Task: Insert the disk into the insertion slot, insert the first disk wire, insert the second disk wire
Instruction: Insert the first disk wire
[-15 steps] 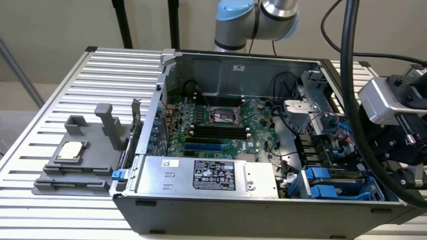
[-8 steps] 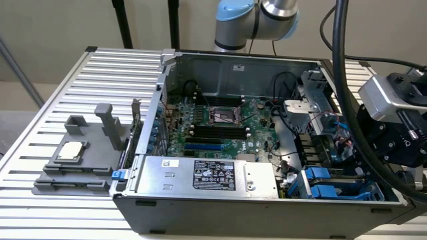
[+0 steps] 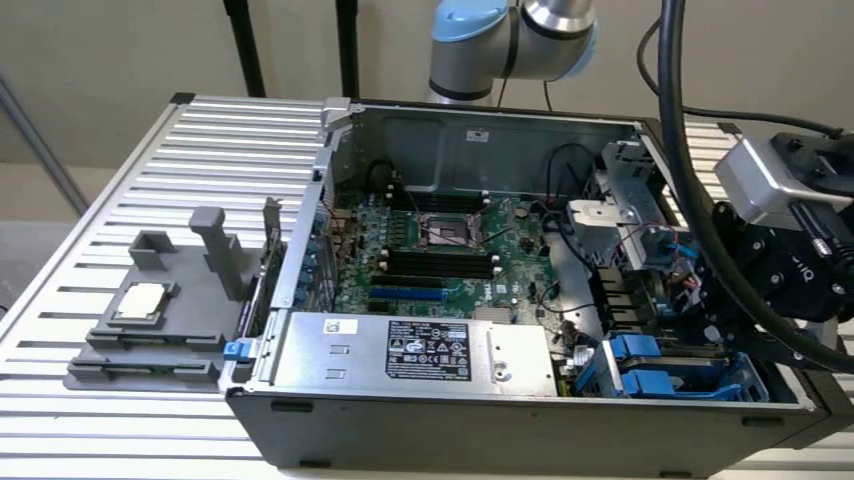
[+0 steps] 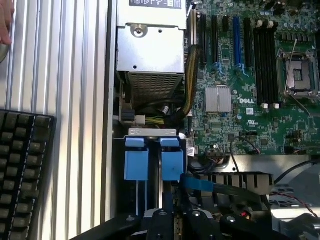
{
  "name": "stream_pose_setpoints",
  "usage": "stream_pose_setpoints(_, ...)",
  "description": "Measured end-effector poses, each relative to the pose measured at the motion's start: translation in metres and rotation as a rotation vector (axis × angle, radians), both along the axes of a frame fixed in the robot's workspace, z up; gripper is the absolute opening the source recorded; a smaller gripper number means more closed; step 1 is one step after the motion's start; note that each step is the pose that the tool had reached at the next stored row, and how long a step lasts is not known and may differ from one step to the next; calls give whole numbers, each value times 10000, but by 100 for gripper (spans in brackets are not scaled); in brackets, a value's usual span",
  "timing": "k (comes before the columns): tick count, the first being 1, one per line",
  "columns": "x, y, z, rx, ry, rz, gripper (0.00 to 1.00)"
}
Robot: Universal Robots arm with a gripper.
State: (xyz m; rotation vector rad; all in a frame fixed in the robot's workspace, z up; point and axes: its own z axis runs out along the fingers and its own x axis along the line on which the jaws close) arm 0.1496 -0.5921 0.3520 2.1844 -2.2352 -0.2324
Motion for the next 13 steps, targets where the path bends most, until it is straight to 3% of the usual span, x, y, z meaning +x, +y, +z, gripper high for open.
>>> stream_pose_setpoints(4,63,52,-6,-68,17,-6,16)
stream_pose_setpoints(11,97,66,-19,-323,49,-213,16)
stream_pose_setpoints(13,97,81,-22,-420,57,-231,16)
